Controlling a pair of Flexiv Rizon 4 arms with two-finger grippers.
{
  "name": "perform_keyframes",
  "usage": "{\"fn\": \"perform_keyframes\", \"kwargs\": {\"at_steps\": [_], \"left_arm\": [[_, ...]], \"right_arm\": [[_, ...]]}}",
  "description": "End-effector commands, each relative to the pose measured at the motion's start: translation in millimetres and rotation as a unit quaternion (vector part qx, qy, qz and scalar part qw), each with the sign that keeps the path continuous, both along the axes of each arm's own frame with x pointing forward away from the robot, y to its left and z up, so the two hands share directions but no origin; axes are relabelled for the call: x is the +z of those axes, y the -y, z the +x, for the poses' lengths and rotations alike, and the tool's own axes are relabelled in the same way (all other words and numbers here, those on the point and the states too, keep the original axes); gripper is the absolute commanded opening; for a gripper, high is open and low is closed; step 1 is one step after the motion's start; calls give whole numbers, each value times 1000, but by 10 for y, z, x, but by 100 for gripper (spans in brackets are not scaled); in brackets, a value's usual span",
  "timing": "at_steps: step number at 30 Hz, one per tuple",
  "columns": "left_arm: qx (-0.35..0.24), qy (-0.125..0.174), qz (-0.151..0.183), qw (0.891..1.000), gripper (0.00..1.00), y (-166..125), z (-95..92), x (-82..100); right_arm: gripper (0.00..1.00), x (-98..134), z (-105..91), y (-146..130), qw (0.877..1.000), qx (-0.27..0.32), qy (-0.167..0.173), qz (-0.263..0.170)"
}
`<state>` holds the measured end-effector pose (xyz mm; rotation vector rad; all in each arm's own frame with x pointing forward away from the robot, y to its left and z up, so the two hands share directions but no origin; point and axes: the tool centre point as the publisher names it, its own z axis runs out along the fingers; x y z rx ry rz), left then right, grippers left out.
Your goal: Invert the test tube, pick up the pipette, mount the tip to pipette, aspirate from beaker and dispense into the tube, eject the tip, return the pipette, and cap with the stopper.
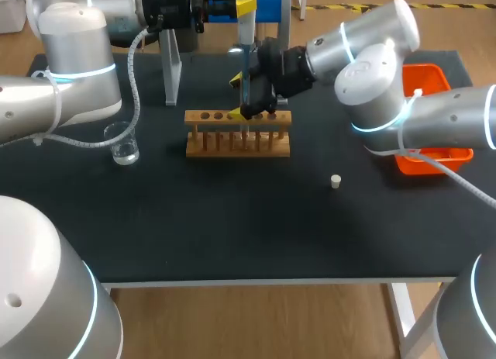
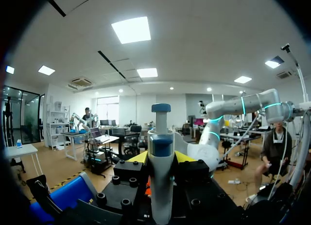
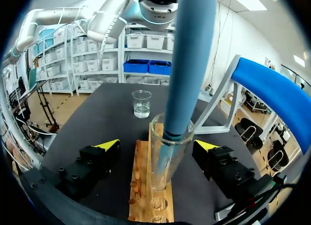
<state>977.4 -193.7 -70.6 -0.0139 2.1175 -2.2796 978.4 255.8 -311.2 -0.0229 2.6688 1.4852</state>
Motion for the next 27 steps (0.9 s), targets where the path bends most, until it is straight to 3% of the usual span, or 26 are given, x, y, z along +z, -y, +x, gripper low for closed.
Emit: {"fn": "perform_keyframes", "kwargs": {"at_steps": [1, 27], "left_arm": [[-3, 0, 0, 1000, 0, -6, 15, 4], [-1, 5, 8, 1000, 0, 8, -10, 69]], "right_arm": [[100, -2, 18, -12, 1000, 0, 0, -2], [100, -8, 33, -9, 1000, 1, -2, -11]]}}
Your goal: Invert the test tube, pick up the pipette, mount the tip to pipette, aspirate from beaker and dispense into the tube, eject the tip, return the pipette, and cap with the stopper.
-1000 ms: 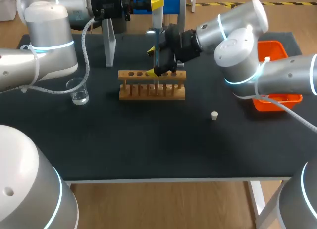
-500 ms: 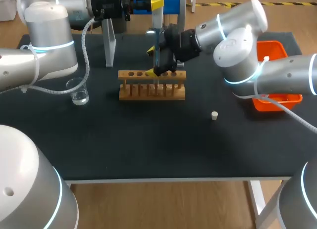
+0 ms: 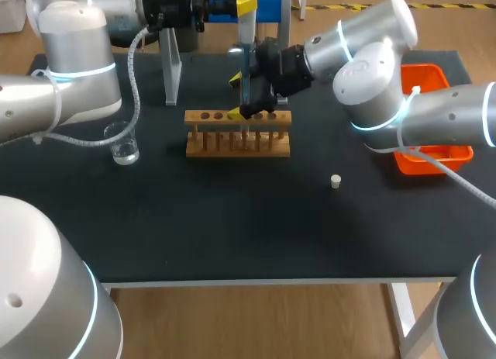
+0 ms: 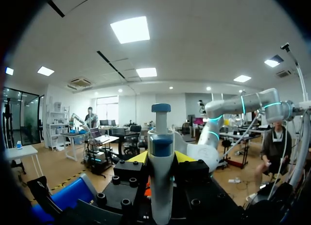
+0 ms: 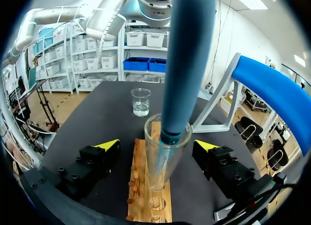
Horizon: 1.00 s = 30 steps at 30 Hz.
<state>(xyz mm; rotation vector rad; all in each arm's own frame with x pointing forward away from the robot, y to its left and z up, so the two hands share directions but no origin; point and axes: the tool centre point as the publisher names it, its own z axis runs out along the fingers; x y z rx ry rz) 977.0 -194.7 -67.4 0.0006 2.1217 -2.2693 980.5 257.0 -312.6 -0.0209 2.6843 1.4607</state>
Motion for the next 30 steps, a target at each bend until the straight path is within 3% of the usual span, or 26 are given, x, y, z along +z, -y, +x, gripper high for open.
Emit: {"fn": "perform_keyframes", "kwargs": {"at_steps": [1, 30], "left_arm": [[1, 1, 5, 1000, 0, -2, -11, 44], [19, 19, 16, 1000, 0, 40, -86, 267]], "right_arm": [[100, 6, 12, 2, 1000, 1, -1, -1], [100, 6, 12, 2, 1000, 1, -1, -1]]}}
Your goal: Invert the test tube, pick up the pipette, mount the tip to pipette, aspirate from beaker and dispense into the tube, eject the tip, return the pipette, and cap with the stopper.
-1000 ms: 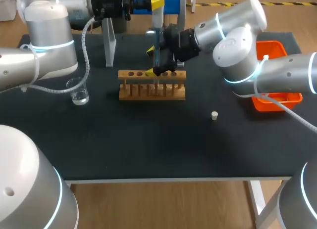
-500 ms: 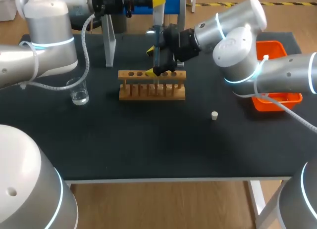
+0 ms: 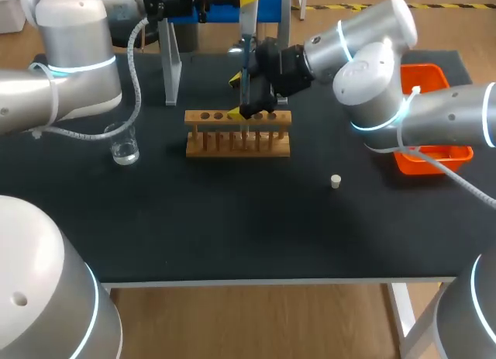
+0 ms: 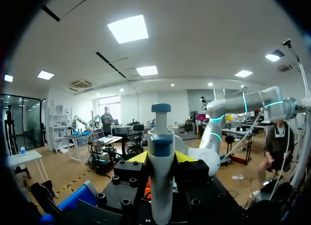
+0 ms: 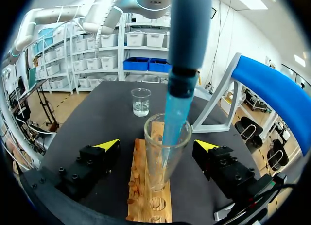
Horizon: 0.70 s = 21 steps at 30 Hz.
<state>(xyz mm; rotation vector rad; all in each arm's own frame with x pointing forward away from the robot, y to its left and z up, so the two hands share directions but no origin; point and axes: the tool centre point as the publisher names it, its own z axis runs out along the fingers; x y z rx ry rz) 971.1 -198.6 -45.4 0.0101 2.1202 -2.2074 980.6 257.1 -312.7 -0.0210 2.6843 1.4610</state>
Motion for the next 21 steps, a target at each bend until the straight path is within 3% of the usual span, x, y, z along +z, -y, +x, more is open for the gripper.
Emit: {"fn": "perform_keyframes", "kwargs": {"at_steps": [1, 21], "left_arm": [[4, 2, 3, 1000, 0, 2, -28, 57], [10, 17, 9, 1000, 0, 43, -98, 241]], "right_arm": [[100, 7, 10, 4, 1000, 1, -1, -1], [100, 7, 10, 4, 1000, 1, -1, -1]]}}
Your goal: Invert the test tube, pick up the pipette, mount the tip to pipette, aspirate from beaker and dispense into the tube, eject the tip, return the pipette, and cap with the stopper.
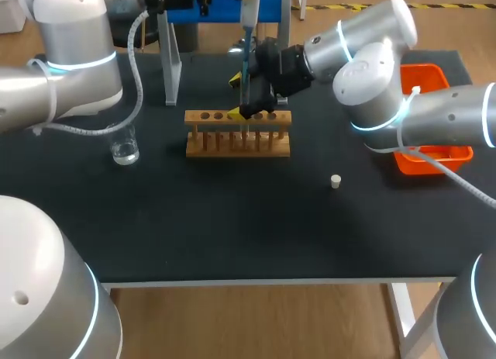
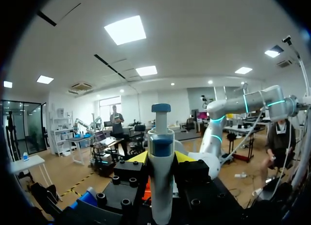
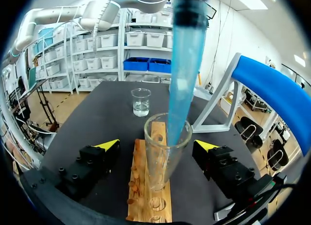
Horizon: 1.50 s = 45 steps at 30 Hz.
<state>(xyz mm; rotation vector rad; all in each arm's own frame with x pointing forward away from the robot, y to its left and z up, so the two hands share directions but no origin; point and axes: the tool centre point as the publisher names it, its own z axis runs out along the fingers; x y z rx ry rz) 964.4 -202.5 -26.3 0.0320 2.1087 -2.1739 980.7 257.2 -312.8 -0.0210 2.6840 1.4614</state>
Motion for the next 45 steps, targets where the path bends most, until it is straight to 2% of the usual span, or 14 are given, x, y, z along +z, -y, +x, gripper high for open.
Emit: {"fn": "perform_keyframes", "kwargs": {"at_steps": [1, 23, 28, 37, 45], "left_arm": [[4, 1, 5, 1000, 0, 6, -35, 59], [14, 25, 9, 1000, 0, 14, -133, 323], [34, 40, 15, 999, 0, -109, -203, 416], [103, 39, 32, 993, 0, -647, -510, 429], [140, 24, 14, 990, 0, -836, -865, 222]], "right_arm": [[100, 8, 10, 5, 1000, 1, -1, -2], [100, 8, 10, 5, 1000, 1, -1, -2], [100, 8, 10, 5, 1000, 1, -1, -2], [100, 8, 10, 5, 1000, 1, -1, -2], [100, 8, 10, 5, 1000, 1, -1, -2]]}}
